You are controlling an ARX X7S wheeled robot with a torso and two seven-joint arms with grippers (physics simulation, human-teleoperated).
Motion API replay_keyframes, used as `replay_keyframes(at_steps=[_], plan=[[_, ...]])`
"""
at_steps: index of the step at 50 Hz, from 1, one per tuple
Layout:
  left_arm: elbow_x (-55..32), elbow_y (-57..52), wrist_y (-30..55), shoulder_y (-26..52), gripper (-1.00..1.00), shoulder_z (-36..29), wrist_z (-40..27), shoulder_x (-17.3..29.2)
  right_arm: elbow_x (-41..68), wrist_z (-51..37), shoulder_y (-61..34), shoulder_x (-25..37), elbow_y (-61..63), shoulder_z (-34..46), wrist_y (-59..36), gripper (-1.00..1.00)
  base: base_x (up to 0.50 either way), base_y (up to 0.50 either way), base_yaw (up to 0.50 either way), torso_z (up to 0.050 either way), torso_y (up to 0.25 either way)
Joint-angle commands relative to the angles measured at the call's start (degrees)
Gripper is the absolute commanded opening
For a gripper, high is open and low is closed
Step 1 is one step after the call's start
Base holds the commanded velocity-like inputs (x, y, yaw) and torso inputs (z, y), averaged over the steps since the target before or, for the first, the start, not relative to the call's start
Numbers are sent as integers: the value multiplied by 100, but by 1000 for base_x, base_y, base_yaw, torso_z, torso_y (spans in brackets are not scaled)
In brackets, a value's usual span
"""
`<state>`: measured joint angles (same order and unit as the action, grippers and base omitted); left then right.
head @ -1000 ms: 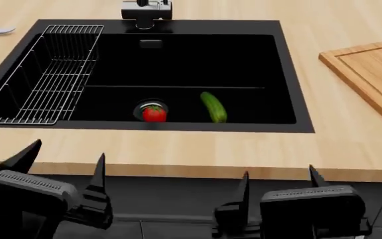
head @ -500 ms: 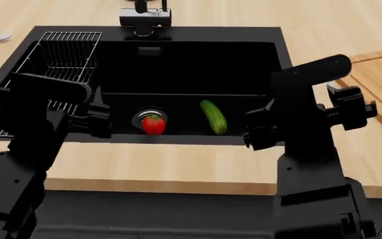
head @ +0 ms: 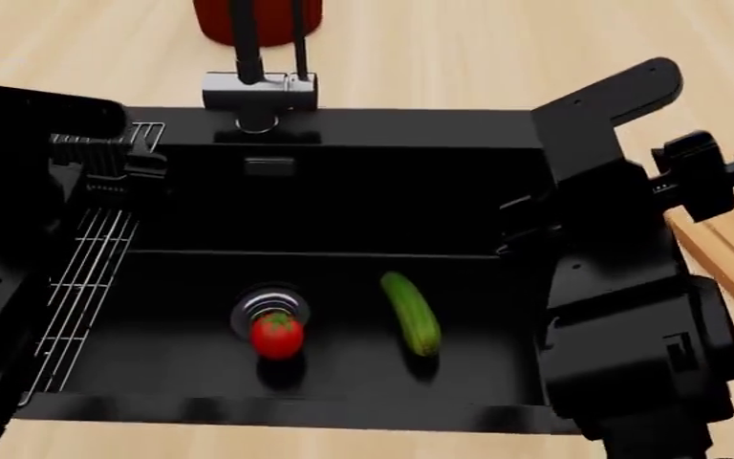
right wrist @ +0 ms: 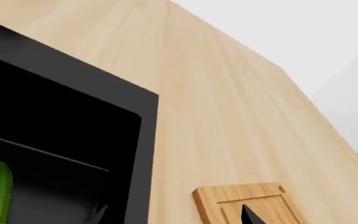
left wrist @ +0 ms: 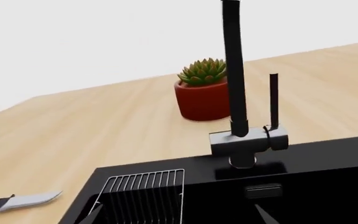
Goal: Pick the vegetables from the sink and place them on the cutting board.
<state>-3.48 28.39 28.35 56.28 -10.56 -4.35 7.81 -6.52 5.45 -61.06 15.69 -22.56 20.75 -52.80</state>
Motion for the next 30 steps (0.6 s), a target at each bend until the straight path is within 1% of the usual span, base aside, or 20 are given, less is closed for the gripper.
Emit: replay_keyframes(at_steps=[1,4,14,17,20,21,23,24,25,26,27,28,29,30], plan=[[113,449,-70,178,100,-145,-58,88,-157,241,-425,99,-990,486,-67,100,500,0,0,0,0],[132,524,-125,171,100,-193,-44,101,-182,297,-492,24,-1318,639,120,100,500,0,0,0,0],[98,342,12,95,100,-218,-14,172,-160,433,-411,127,-658,632,-226,100,500,0,0,0,2],[132,326,55,124,100,-312,74,226,-175,768,-426,276,-114,845,-516,100,500,0,0,0,0],[117,62,152,73,100,-409,290,350,-97,1408,-320,591,731,1223,-807,100,500,0,0,0,3],[41,-198,231,-34,100,-578,693,460,92,1729,-260,683,1120,1195,-938,100,500,0,0,0,0],[-26,-717,502,-230,100,-993,1411,709,182,2383,-241,1015,1731,1735,-1279,100,0,0,0,0,0],[-113,-1045,715,-319,100,-1211,1861,886,285,2822,-177,1286,2292,2073,-1460,100,0,0,0,0,0],[-1,-1097,583,-371,100,-1434,2027,1019,333,3048,-160,1447,2624,2253,-1573,100,0,0,0,0,0],[2,-1273,498,-451,100,-1521,2189,1156,364,3233,-161,1602,2944,2411,-1665,100,0,0,0,0,0],[-71,-1458,598,-486,100,-1519,2317,1230,378,3389,-181,1739,3300,2567,-1791,100,0,0,0,0,0],[-126,-1600,605,-526,100,-1534,2441,1303,380,3417,-189,1764,3372,2595,-1828,100,0,0,0,0,0],[-302,-2064,1025,-602,100,-1574,2747,1492,454,3678,-276,1938,3854,2751,-2017,100,0,0,0,0,0],[-360,-2274,1263,-630,100,-1591,2835,1567,451,3740,-332,1990,3970,2815,-2108,100,0,0,0,0,0]])
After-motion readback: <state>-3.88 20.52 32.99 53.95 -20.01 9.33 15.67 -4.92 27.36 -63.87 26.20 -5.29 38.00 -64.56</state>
